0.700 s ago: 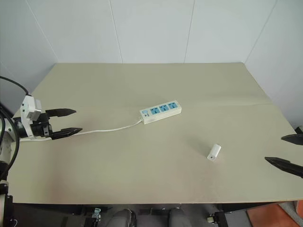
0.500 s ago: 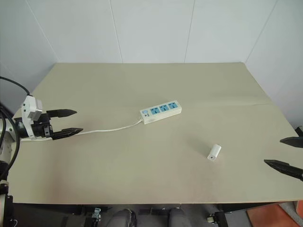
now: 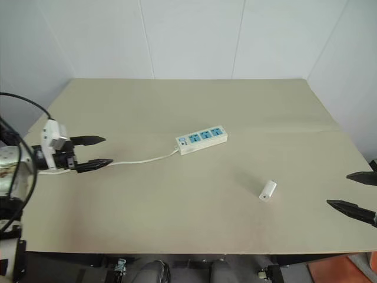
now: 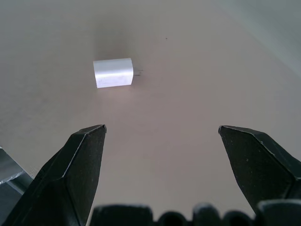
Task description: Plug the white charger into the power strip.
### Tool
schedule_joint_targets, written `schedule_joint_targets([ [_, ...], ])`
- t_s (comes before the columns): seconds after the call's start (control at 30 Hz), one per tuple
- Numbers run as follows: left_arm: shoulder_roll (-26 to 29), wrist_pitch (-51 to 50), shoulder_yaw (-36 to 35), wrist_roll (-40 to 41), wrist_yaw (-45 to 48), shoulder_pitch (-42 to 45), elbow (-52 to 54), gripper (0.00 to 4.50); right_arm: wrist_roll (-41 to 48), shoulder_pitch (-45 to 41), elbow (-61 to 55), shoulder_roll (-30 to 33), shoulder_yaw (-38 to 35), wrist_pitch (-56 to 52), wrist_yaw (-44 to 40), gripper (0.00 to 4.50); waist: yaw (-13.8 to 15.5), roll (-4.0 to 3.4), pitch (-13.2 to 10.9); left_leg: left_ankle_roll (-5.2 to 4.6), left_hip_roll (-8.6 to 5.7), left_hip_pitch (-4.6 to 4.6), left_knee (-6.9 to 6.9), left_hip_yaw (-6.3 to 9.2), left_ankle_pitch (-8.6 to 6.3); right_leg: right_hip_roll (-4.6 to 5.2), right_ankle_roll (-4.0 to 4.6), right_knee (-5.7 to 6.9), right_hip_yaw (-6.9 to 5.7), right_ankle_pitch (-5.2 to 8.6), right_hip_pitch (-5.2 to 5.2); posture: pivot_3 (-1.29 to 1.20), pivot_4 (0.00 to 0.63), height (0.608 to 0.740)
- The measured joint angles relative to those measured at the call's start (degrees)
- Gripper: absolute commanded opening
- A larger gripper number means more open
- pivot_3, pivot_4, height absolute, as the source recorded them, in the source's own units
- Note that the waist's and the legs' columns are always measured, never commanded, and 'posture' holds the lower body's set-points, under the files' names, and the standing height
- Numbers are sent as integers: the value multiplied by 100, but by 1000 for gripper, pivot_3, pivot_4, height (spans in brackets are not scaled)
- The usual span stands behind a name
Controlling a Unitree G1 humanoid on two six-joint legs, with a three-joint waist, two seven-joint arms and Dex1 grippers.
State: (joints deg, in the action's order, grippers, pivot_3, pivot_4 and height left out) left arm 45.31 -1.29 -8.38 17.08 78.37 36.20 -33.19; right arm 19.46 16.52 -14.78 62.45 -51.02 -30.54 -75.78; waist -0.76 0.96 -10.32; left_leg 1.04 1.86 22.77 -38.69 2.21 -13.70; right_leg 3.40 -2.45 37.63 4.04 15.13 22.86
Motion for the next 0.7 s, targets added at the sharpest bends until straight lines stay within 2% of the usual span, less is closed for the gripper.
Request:
schedule_joint_targets([
  [0.17, -960, 469, 581, -443, -145, 756, -1184, 4459, 124, -317, -127, -2, 502, -104, 361, 4500, -4, 10, 2, 0, -4, 4, -7, 4, 0, 1, -1, -8, -2, -1, -8, 0, 150, 740],
  [0.33, -1749, 904, 776, -841, -564, 1547, -2539, 4459, 390, -751, -597, -10, 897, -415, 822, 4500, -45, 13, 2, -1, -6, 9, -5, 6, -1, 0, -2, -7, 0, -1, -1, 0, 150, 740],
  [0.63, -2254, 1739, 1202, -1760, -1603, 1905, -3686, 4459, 1002, -1147, -1817, -148, 1017, -1160, 1590, 4500, -7, 15, 3, -2, -10, 10, -7, 12, -1, 1, -2, -6, -1, -1, -3, 0, 150, 740],
  [0.7, -2297, 1758, 1286, -1923, -1777, 2013, -3763, 4077, 1120, -1171, -1978, -152, 1017, -1277, 1705, 4500, 17, 17, 5, -2, -11, -3, -7, 13, -1, 2, -4, -7, -3, 0, -21, 0, 150, 740],
])
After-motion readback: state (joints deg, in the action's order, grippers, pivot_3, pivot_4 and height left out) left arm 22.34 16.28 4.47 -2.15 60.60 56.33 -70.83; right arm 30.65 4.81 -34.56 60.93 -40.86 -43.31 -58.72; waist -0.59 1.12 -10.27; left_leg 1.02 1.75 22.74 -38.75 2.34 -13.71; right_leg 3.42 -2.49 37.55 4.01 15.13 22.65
